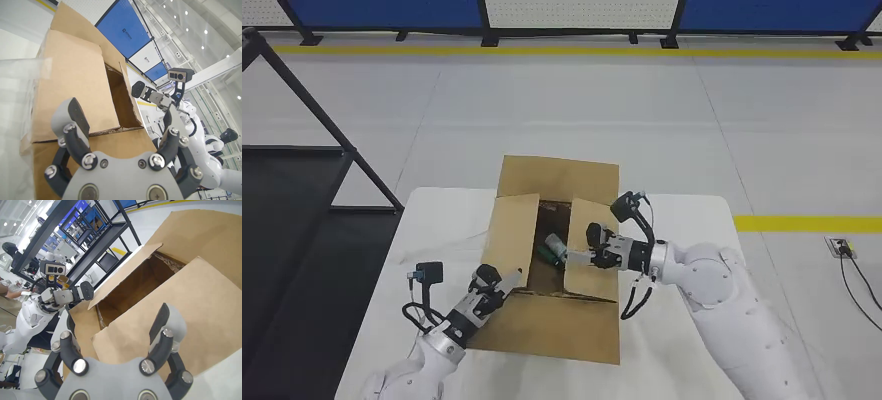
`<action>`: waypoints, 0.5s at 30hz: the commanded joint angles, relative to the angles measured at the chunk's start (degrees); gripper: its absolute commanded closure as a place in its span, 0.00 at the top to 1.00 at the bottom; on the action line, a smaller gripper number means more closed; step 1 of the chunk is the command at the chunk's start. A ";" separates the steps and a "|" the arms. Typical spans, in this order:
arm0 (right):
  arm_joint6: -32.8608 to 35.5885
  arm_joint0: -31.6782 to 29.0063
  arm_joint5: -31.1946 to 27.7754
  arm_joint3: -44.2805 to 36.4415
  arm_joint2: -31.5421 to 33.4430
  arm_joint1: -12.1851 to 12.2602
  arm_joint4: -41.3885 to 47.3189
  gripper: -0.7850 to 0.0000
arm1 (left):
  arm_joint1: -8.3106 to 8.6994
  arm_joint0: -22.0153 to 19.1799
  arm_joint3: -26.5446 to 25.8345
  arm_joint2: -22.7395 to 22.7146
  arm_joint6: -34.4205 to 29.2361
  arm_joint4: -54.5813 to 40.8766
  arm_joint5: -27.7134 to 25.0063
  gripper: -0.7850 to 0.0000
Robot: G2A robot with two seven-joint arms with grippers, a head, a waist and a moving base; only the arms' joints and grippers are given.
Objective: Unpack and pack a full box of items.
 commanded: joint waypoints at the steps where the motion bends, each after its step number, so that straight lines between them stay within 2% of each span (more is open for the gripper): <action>1: -1.30 0.38 0.79 0.91 -1.11 -0.22 -0.68 1.00 | 0.00 -0.36 0.39 0.61 -0.11 0.14 0.37 1.00; 15: -0.05 4.33 2.52 6.60 -4.59 -0.49 -1.15 1.00 | 0.26 -2.04 2.38 2.31 -1.04 0.75 2.63 1.00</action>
